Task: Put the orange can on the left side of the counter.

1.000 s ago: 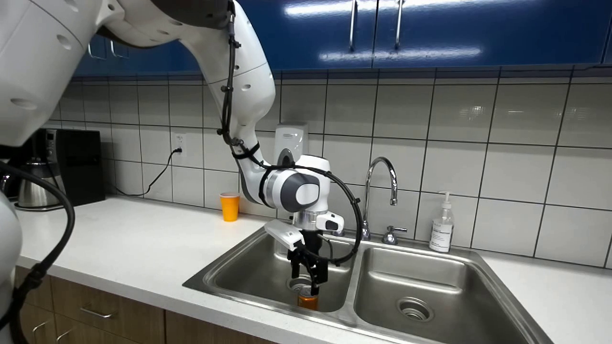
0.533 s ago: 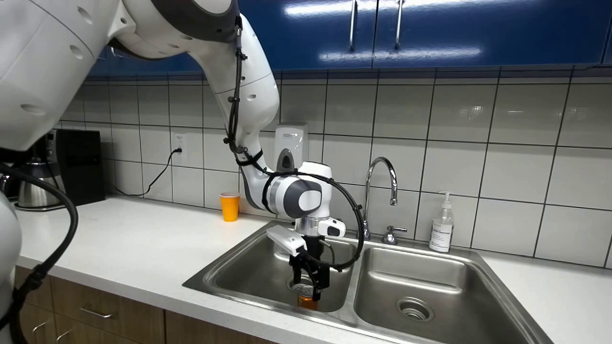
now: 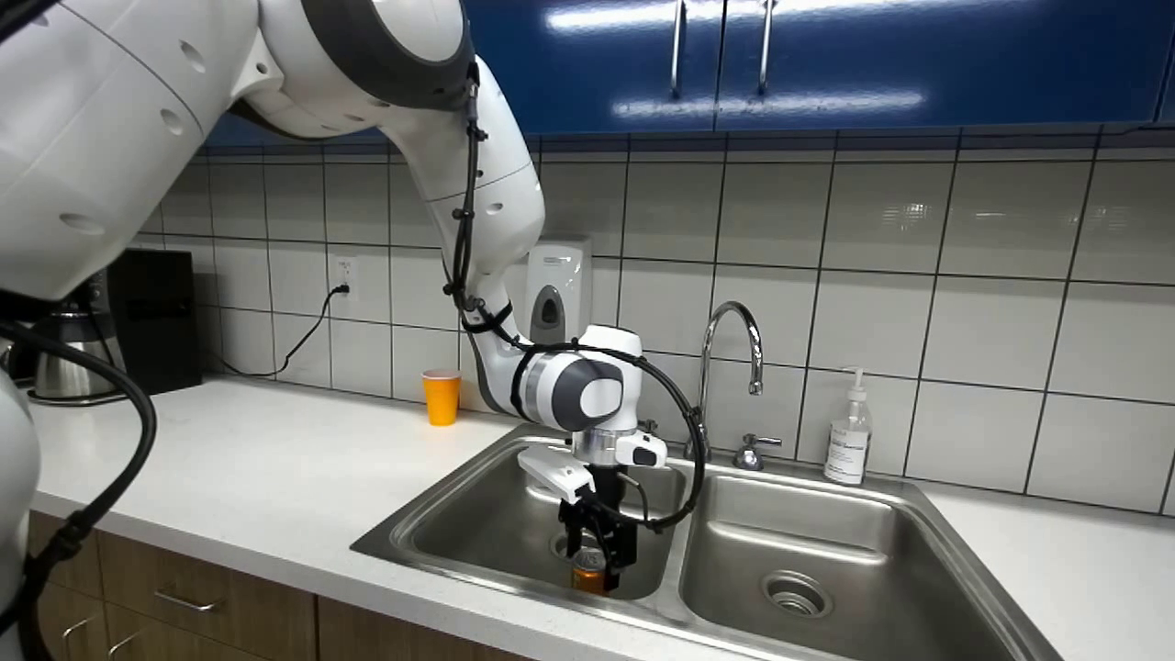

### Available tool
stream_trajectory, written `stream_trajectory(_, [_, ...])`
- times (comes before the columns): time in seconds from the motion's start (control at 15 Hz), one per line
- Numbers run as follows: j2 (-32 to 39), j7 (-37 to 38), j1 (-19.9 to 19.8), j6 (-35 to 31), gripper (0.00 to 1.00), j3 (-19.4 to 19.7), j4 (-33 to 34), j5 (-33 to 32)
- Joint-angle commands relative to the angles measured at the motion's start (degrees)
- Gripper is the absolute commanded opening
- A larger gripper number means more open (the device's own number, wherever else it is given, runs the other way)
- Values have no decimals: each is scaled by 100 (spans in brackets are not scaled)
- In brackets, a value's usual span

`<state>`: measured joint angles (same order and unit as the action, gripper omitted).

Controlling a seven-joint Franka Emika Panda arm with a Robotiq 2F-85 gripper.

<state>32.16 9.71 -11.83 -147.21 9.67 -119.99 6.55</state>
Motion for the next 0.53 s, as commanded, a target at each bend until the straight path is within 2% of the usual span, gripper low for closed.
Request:
stream_trajectory(0.0, [123,-216,-124,307,100,-69,270,98])
stream_trajectory(0.47, [210,-252,-135,692,100,-85,456,110])
